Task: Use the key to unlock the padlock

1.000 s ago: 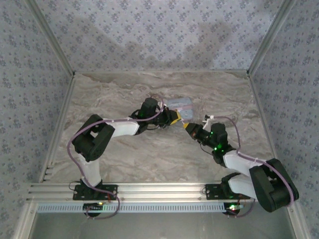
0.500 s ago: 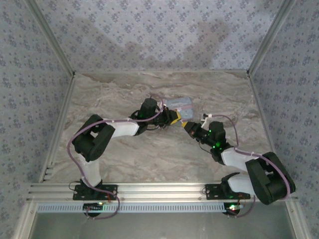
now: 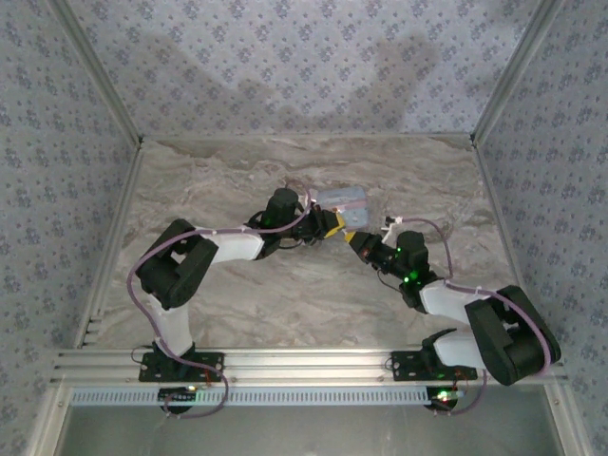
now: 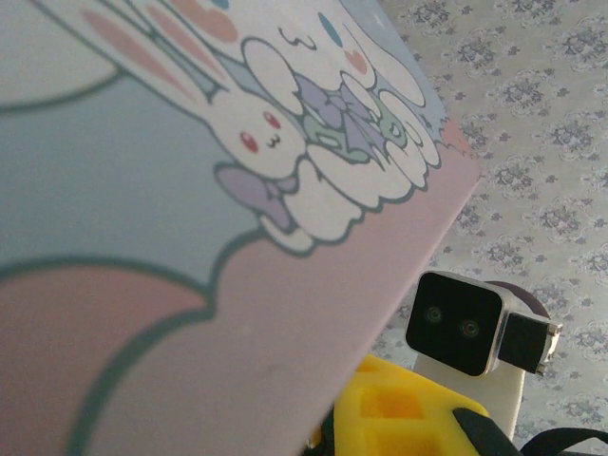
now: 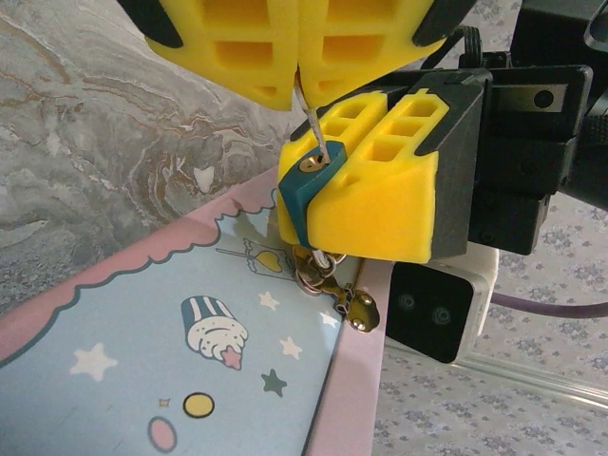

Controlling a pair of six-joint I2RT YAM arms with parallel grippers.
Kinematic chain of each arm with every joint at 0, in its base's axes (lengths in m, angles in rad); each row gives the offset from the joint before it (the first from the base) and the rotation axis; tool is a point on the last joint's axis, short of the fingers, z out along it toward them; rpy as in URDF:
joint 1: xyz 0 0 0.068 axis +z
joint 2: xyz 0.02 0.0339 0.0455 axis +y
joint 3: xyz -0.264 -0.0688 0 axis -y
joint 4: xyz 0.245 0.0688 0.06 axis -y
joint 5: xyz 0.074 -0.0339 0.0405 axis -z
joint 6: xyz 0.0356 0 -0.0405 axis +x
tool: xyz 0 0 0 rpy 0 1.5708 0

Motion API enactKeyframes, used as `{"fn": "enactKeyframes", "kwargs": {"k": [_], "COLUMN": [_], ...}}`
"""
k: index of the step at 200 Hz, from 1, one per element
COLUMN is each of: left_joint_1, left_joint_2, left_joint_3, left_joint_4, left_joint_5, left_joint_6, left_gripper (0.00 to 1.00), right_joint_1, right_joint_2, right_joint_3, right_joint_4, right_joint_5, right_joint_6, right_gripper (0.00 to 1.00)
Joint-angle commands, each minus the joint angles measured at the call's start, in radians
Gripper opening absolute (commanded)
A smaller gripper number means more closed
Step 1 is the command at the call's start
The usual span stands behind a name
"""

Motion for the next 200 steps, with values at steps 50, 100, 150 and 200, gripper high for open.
{"fn": "enactKeyframes", "kwargs": {"k": [50, 100, 150, 200], "left_joint_1": [0.003, 0.004, 0.002, 0.002], "left_joint_2": [-0.043, -0.038, -0.036, -0.027], "left_joint_3": [-0.004, -0.006, -0.012, -0.01], "left_joint_4": [0.09, 0.106, 0.116, 0.124], "left_joint_5": [0.025, 0.029, 0.031, 0.033], "left_joint_6": [-0.004, -0.014, -0.018, -0.021], "left_gripper": [0.0, 0.0, 0.0, 0.0], "right_joint_1": [0.008, 0.009, 0.008, 0.007], "right_joint_2": [0.021, 0.034, 0.022, 0.008], "right_joint_3": [0.028, 0.033, 0.03, 0.027], "right_joint_4": [0.024, 0.04, 0.046, 0.036], "right_joint_5": [0.0, 0.003, 0.002, 0.003], "right_joint_6": [0.004, 0.007, 0.012, 0.012], "right_gripper": [0.0, 0.0, 0.0, 0.0]}}
